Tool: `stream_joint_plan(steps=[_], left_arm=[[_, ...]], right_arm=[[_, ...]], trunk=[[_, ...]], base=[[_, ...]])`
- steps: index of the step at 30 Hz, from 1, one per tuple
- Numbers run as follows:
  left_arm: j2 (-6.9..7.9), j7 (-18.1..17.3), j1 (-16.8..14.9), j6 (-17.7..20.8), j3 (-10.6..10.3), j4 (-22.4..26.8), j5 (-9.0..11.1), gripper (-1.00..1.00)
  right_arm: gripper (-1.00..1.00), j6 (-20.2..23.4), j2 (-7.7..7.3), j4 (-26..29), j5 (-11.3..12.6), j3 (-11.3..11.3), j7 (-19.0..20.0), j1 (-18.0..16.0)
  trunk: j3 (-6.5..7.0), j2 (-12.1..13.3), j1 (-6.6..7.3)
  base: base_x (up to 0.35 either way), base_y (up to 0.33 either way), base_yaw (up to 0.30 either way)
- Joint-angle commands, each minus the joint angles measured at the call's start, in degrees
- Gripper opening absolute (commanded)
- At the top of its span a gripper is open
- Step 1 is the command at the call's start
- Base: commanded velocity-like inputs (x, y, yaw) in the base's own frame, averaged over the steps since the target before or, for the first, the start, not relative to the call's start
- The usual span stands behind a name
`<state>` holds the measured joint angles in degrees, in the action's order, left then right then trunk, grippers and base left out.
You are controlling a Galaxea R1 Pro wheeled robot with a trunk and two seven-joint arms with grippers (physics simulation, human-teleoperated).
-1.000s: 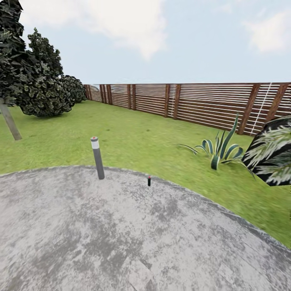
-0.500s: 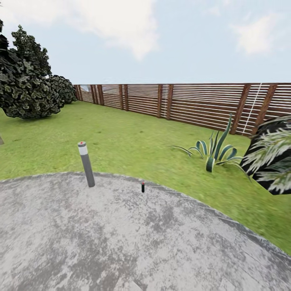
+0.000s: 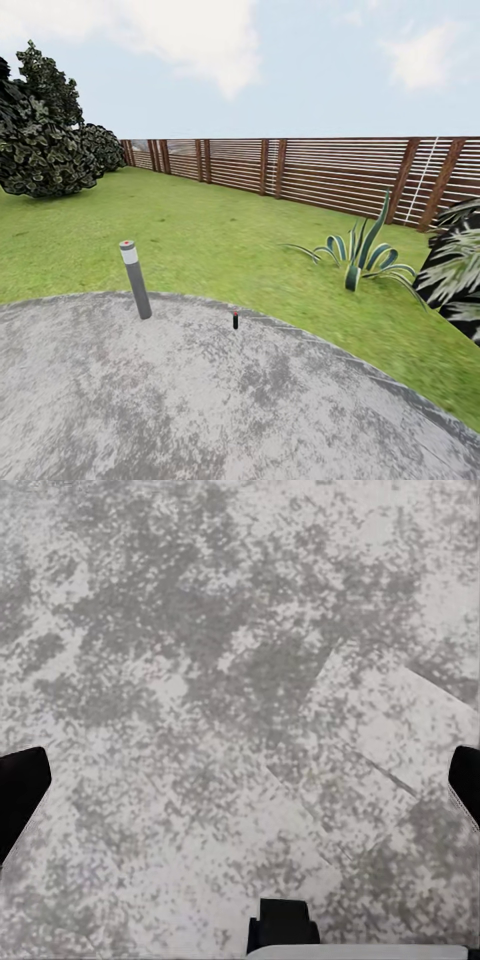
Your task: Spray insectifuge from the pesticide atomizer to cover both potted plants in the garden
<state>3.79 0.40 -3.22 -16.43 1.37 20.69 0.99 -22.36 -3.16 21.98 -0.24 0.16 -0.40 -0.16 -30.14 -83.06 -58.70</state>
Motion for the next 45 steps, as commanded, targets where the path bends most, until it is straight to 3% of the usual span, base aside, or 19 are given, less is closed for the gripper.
stream_joint_plan(steps=[1,15,18,35,45], left_arm=[[-0.01,0.0,0.0,-0.2,0.0,0.0,0.1,1.0],[-0.01,0.0,0.0,-0.2,0.0,0.0,0.1,1.0],[-0.78,-0.2,-0.9,-1.2,-0.1,0.9,1.0,1.0],[-0.97,-0.2,-0.6,-3.3,-0.1,0.6,0.4,1.0],[-0.95,-0.2,-0.6,-3.3,0.0,0.6,0.4,1.0]], right_arm=[[1.0,-0.1,-0.01,0.0,0.0,0.0,0.0,0.0],[1.0,-0.1,-0.12,0.0,0.0,0.0,0.0,0.0],[1.0,-1.1,0.73,1.0,-0.3,0.0,-0.2,-0.2],[1.0,-1.9,0.7,0.9,-0.2,-0.1,-0.2,-0.2],[1.0,-2.2,0.78,2.9,0.1,0.0,-0.2,-0.2]], trunk=[[-0.05,0.0,-0.03],[-0.05,0.0,-0.03],[-0.05,0.0,-0.03],[-0.05,0.0,-0.03],[-0.05,0.0,-0.03]], base=[[0.339,0.0,0.0],[0.339,0.0,0.0],[0.0,0.0,0.0],[0.003,0.0,0.0],[0.254,0.0,0.0]])
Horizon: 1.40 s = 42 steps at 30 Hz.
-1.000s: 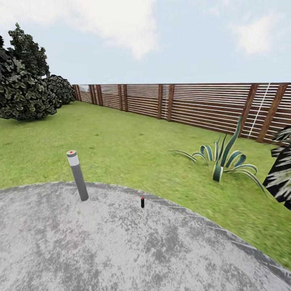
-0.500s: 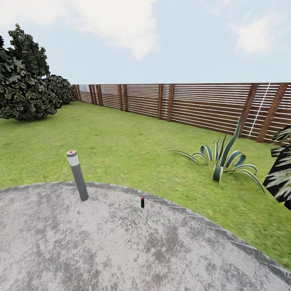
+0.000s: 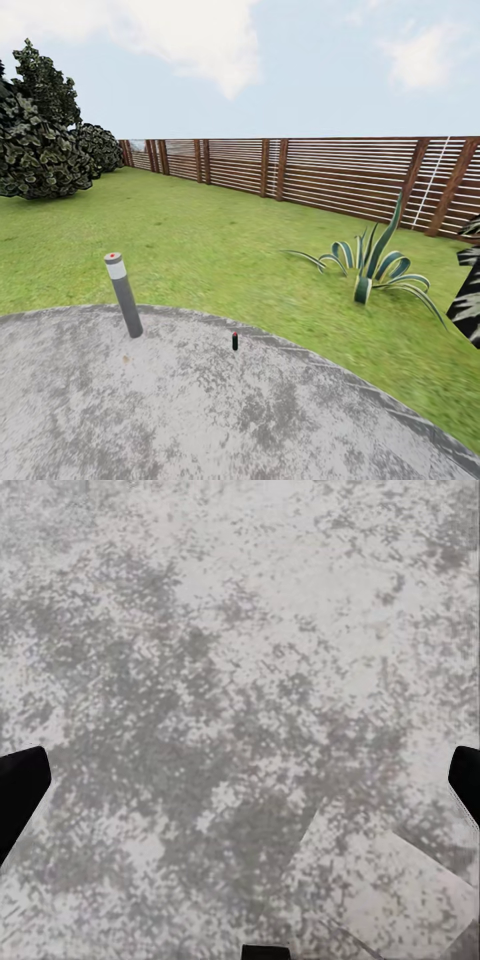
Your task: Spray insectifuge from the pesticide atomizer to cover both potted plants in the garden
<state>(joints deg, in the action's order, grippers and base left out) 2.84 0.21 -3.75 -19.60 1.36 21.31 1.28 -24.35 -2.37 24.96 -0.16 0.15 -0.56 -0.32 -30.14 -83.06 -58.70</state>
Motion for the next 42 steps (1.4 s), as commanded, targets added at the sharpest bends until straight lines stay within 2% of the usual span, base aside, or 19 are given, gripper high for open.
stream_joint_plan(steps=[1,19,28,42], left_arm=[[0.02,0.0,0.0,-0.2,0.0,0.0,0.1,1.0],[0.06,0.0,0.0,-0.2,0.1,0.0,0.1,1.0],[0.06,0.0,0.0,-0.2,0.1,0.0,0.1,1.0],[0.06,0.0,0.0,-0.2,0.2,0.0,0.1,1.0]], right_arm=[[1.0,-0.2,0.0,0.0,0.0,0.0,-0.1,0.0],[1.0,-0.2,-0.05,0.1,0.0,-0.1,0.0,0.0],[1.0,-0.2,-0.01,0.1,0.0,0.0,0.0,0.0],[1.0,-0.2,0.0,0.0,0.0,0.1,0.0,0.0]], trunk=[[-0.06,0.0,-0.03],[-0.06,0.0,-0.03],[-0.06,0.0,-0.03],[-0.06,0.0,-0.03]], base=[[0.331,0.0,0.0],[0.336,-0.001,0.0],[0.312,-0.122,0.012],[0.286,-0.195,0.238]])
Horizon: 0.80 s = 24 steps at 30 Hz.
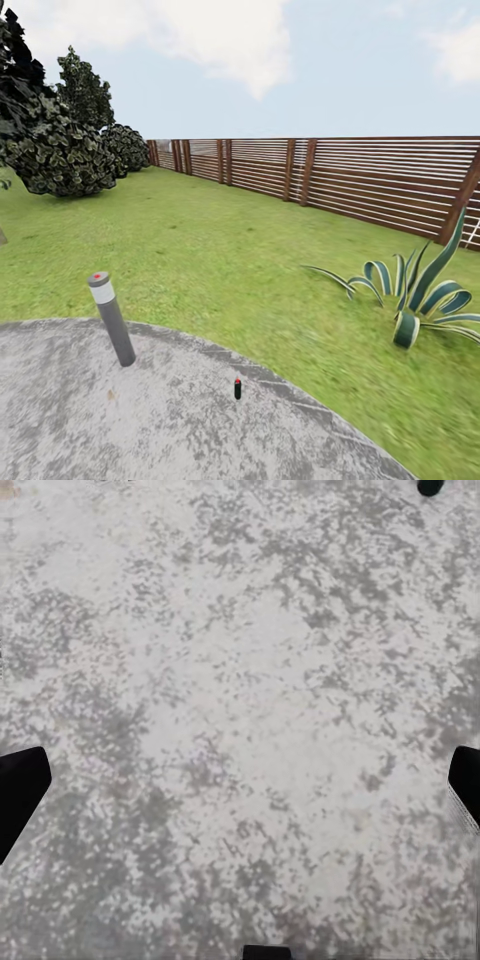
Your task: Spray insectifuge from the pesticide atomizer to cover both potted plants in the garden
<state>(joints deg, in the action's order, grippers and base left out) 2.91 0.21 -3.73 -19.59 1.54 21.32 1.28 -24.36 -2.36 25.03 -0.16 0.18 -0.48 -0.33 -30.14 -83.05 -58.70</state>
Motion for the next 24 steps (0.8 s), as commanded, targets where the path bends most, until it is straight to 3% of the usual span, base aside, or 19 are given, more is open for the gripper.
stream_joint_plan(steps=[1,9,24], left_arm=[[-0.01,0.0,0.0,-0.2,0.0,0.0,0.1,1.0],[0.0,0.0,0.0,-0.2,0.0,-0.2,0.1,1.0],[-0.01,0.0,0.0,-0.3,0.0,-0.3,0.1,1.0]], right_arm=[[1.0,-0.2,-0.01,0.0,0.0,0.0,0.0,0.0],[1.0,-0.2,-0.01,-0.1,-0.1,0.1,0.0,0.0],[1.0,-0.2,-0.01,-0.1,-0.1,0.1,0.0,0.0]], trunk=[[-0.06,0.0,-0.03],[-0.06,0.0,-0.03],[-0.06,0.0,-0.03]], base=[[0.285,-0.2,0.276],[0.285,-0.201,0.213],[0.285,-0.2,0.013]])
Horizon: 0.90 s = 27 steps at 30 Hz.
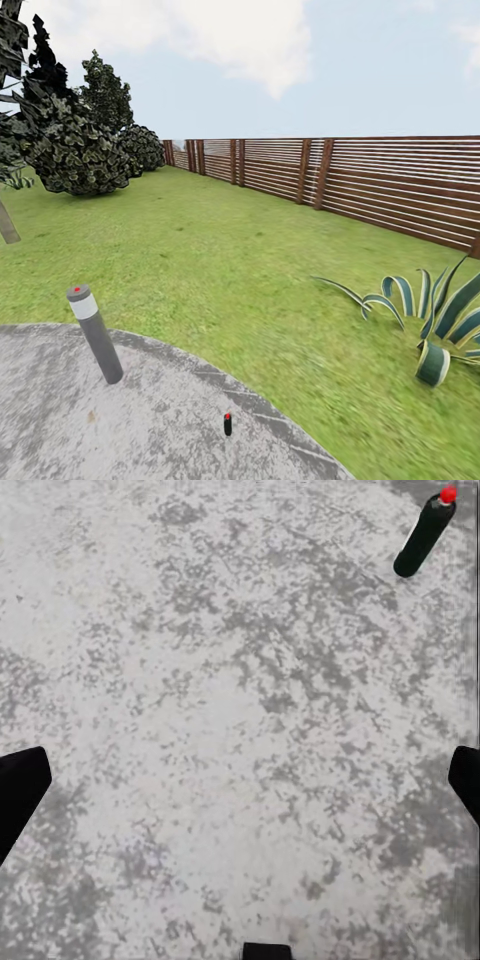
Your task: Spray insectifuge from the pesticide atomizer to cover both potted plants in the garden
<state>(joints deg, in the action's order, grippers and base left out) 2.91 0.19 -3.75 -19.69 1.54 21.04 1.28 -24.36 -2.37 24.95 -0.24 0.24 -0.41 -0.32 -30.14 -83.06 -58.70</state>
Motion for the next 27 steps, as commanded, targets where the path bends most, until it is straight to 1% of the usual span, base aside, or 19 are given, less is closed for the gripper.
stream_joint_plan(steps=[1,27], left_arm=[[-0.01,0.0,0.0,-0.2,0.0,0.0,0.1,1.0],[-0.01,0.0,0.0,-0.2,0.0,0.0,0.1,1.0]], right_arm=[[1.0,-0.2,-0.01,-0.1,0.0,0.0,-0.1,0.0],[1.0,-0.2,-0.01,-0.1,-0.1,0.1,-0.1,0.0]], trunk=[[-0.05,0.0,-0.03],[-0.05,0.0,-0.03]], base=[[0.286,-0.202,0.0],[0.286,-0.204,0.0]])
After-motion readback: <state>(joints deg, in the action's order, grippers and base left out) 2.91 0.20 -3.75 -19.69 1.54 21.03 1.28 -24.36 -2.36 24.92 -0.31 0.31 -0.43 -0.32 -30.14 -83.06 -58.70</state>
